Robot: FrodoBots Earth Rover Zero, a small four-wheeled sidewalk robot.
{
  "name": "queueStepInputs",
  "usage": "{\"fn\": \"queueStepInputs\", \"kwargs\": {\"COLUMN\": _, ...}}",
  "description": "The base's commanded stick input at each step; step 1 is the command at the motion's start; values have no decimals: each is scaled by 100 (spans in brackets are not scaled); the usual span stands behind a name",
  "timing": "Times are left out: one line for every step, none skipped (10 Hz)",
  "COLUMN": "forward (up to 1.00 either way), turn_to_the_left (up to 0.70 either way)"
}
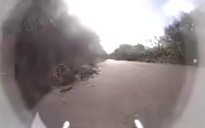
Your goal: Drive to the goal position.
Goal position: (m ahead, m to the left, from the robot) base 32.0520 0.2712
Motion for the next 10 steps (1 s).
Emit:
{"fn": "queueStepInputs", "kwargs": {"forward": 70, "turn_to_the_left": -17}}
{"fn": "queueStepInputs", "kwargs": {"forward": 70, "turn_to_the_left": -26}}
{"fn": "queueStepInputs", "kwargs": {"forward": 70, "turn_to_the_left": -35}}
{"fn": "queueStepInputs", "kwargs": {"forward": 70, "turn_to_the_left": -35}}
{"fn": "queueStepInputs", "kwargs": {"forward": 70, "turn_to_the_left": -35}}
{"fn": "queueStepInputs", "kwargs": {"forward": 70, "turn_to_the_left": -35}}
{"fn": "queueStepInputs", "kwargs": {"forward": 70, "turn_to_the_left": -35}}
{"fn": "queueStepInputs", "kwargs": {"forward": 70, "turn_to_the_left": -9}}
{"fn": "queueStepInputs", "kwargs": {"forward": 70, "turn_to_the_left": -6}}
{"fn": "queueStepInputs", "kwargs": {"forward": 70, "turn_to_the_left": -2}}
